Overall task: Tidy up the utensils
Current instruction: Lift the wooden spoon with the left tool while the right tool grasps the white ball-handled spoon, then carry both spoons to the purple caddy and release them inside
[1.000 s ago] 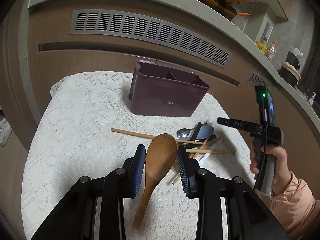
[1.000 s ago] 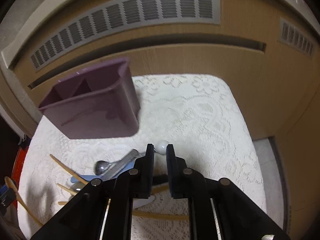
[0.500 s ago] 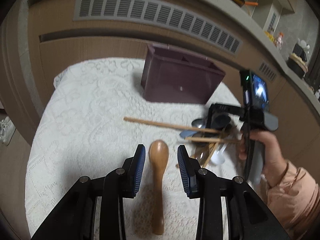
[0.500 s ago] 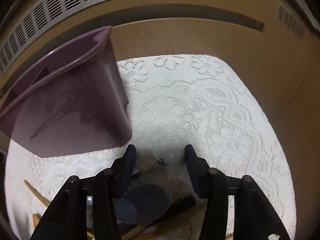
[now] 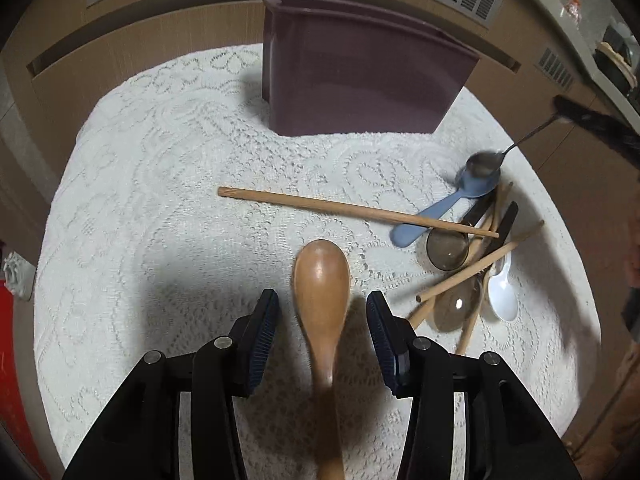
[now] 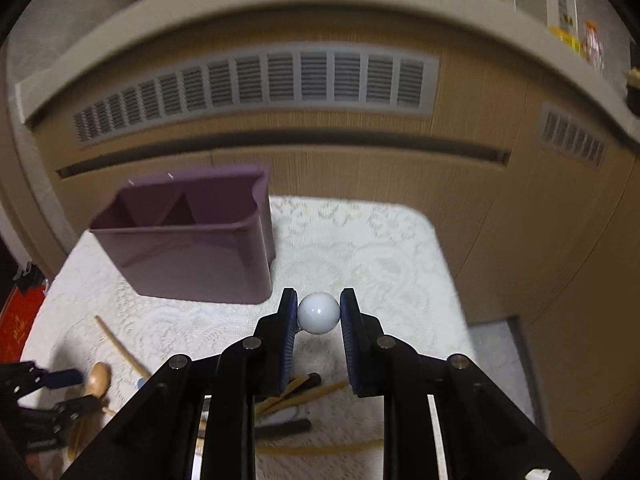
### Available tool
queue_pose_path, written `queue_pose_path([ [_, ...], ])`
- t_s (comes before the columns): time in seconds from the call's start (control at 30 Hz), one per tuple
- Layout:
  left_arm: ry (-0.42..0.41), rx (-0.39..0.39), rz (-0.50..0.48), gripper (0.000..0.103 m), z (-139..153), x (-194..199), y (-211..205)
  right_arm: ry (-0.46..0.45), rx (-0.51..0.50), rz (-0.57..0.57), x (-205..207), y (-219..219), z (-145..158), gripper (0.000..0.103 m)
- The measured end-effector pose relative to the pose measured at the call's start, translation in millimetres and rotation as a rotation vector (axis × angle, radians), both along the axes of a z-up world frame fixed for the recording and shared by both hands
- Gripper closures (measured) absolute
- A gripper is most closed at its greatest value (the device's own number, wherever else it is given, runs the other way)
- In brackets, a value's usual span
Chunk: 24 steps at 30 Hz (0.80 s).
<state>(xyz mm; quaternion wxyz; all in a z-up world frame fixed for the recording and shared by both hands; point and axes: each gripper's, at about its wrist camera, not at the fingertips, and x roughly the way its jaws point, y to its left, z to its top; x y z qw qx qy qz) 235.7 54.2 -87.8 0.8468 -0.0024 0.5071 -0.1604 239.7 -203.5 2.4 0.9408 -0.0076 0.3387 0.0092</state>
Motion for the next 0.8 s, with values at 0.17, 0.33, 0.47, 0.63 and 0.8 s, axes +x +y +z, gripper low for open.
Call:
queue_pose_path([
  [0.17,-0.078,0.092,0.004,0.06,-3.2,5.7,-16.2,0.002,0.078,0.072,-20.9,-11.7,18.7,0.083],
  [0.33,-0.133,0.041,0.025,0.072,8.8,-11.0,-12.5,-0.065,0.044,0.096,-47.9,-14.8,36.4,0.083],
  [0.47,-0.259,0.047,0.032,0.072,41.6,-40.0,-13.2,-0.087,-0.036,0.136,-63.9,-2.3,43.0,0.083],
  [0.63,-0.451,-0.014,0.025,0.072,113.6,-64.6,-17.1,-0.148,-0.117,0.17,-85.7,10.4,59.5,0.083],
  [0.8,-0.643,-0.084,-0.01,0.072,207.1,-62.8,-19.5,-0.285,-0.147,0.179,-93.6,16.6,112.1,0.083],
])
